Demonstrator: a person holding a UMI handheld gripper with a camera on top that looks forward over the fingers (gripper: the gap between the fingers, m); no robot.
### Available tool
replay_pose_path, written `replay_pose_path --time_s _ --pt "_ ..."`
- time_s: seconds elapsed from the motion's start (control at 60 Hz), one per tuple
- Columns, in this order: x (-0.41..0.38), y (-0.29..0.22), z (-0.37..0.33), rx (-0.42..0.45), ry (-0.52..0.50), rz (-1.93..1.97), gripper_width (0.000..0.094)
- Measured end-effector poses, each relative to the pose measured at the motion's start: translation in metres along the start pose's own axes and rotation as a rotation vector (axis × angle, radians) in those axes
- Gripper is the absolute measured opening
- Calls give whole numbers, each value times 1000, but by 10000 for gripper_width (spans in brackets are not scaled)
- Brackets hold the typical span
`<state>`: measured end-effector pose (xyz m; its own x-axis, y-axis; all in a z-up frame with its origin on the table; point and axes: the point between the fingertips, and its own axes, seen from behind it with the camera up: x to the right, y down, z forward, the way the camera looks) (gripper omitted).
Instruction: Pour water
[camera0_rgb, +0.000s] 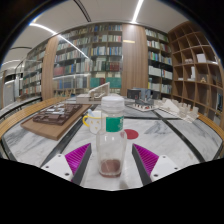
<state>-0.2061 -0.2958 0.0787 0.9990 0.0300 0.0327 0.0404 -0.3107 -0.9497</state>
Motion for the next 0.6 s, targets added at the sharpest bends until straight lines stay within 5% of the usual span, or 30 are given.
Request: replay_pose_path --time_s 0.133,0.2,0.383,0.6 --pt "2 -5 25 44 21 4 708" --pt "1 -7 28 59 10 29 534" --pt "7 -14 29 89 28 30 410" --pt "54 -45 29 108 119 -41 396"
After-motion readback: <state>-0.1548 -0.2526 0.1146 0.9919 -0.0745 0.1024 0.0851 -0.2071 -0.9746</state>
